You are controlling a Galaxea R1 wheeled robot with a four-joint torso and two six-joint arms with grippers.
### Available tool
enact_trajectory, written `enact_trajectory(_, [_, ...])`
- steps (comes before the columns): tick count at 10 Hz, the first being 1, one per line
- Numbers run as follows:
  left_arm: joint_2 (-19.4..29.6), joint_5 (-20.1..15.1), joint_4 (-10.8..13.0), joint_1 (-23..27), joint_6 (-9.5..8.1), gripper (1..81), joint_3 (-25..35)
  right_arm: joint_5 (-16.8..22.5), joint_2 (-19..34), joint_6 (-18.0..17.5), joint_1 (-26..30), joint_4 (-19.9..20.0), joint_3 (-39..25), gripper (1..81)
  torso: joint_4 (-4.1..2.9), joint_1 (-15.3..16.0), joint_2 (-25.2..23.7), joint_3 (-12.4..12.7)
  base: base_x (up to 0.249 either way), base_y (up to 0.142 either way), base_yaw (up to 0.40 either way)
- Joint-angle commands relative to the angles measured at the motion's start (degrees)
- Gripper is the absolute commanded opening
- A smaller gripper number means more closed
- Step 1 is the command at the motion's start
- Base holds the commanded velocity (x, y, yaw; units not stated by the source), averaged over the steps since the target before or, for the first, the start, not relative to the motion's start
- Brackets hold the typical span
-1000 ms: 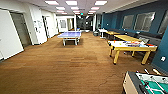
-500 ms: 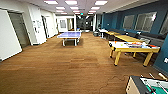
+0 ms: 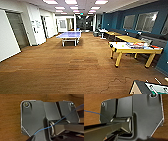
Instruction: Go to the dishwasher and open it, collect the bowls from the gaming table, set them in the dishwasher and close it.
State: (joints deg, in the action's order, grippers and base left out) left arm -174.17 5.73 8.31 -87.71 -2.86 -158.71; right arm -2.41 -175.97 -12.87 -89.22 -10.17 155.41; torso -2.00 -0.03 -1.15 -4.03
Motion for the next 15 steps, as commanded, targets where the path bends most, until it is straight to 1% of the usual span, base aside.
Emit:
enact_trajectory(1, [0.13,-3.00,-0.23,2.41,0.32,81.1,-0.20,3.03,-0.28,0.30,2.16,-0.47,-0.20,81.1,0.00,0.03,0.00,0.00,0.191,0.000,0.000])
enact_trajectory(15, [-0.22,-3.00,-0.22,2.32,0.49,81.1,-0.20,2.50,-0.28,0.30,1.19,-0.64,-0.20,81.1,0.00,0.03,0.00,-0.02,0.191,0.000,0.000])
